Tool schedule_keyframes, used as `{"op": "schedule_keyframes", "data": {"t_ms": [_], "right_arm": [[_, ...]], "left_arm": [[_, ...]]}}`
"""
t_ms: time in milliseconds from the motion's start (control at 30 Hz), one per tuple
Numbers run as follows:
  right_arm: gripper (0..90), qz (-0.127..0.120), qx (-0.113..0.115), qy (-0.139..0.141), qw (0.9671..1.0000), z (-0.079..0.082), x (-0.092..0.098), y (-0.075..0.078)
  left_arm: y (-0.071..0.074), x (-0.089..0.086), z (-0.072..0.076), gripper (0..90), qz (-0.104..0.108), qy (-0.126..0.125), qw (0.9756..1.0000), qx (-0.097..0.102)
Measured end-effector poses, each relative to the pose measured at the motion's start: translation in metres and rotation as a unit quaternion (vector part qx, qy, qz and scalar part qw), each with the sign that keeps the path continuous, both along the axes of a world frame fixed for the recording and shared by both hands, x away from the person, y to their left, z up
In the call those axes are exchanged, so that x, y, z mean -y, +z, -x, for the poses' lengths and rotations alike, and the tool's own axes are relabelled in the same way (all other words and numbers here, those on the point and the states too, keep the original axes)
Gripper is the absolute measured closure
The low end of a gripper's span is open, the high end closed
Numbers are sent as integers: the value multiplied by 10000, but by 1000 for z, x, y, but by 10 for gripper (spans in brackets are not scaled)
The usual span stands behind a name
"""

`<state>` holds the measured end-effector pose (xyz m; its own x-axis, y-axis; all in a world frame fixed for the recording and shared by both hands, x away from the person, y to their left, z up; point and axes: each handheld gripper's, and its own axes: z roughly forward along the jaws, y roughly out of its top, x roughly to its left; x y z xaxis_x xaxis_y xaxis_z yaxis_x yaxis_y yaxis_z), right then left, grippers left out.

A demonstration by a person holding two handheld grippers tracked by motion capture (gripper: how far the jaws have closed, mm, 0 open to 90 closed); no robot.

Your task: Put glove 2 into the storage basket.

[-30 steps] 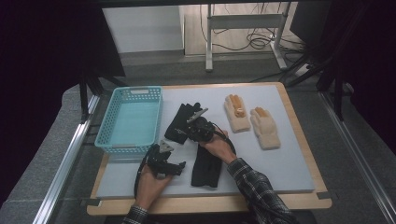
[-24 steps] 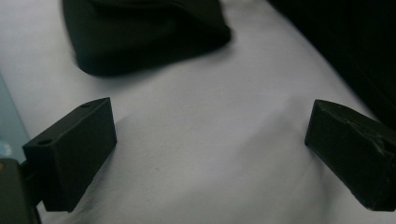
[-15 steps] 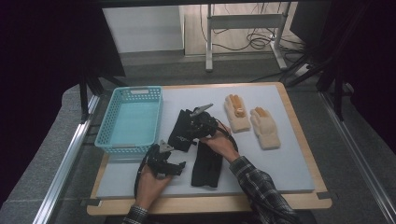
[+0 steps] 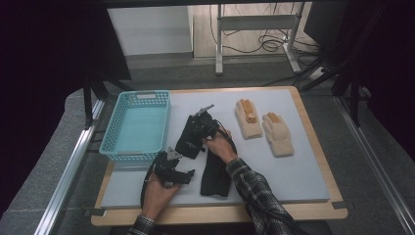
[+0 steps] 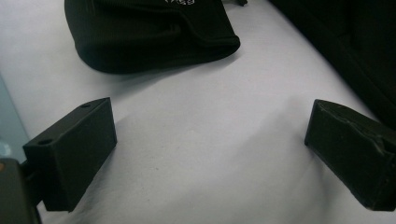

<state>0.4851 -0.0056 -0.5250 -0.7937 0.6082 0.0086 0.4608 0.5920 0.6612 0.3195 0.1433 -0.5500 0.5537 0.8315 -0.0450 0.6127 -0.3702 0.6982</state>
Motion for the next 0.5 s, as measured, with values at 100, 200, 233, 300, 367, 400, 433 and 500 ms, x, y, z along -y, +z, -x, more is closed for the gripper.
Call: {"op": "schedule_keyframes", "data": {"t_ms": [100,200,233,300,367,400,433,500], "right_arm": [[854,171,151,61,9997,3,-4,2],[869,107,122,111,9998,3,1,7],[869,16,101,100,9999,2,4,9],[869,-158,66,77,9998,1,11,14],[869,-258,80,66,9996,2,17,22],[869,-282,98,64,9995,3,19,24],[869,-328,111,54,9994,4,22,29],[869,-396,159,83,9991,8,26,39]], "left_arm": [[0,0,0,27,3,1,10000,-1],[0,0,0,27,4,2,10000,2],[0,0,0,27,4,0,10000,3],[0,0,0,28,1,-1,10000,3],[0,0,0,28,-10,-4,10000,2],[0,0,0,28,-8,-3,10000,4],[0,0,0,28,-9,-3,10000,4],[0,0,0,28,-6,-4,10000,8]]}}
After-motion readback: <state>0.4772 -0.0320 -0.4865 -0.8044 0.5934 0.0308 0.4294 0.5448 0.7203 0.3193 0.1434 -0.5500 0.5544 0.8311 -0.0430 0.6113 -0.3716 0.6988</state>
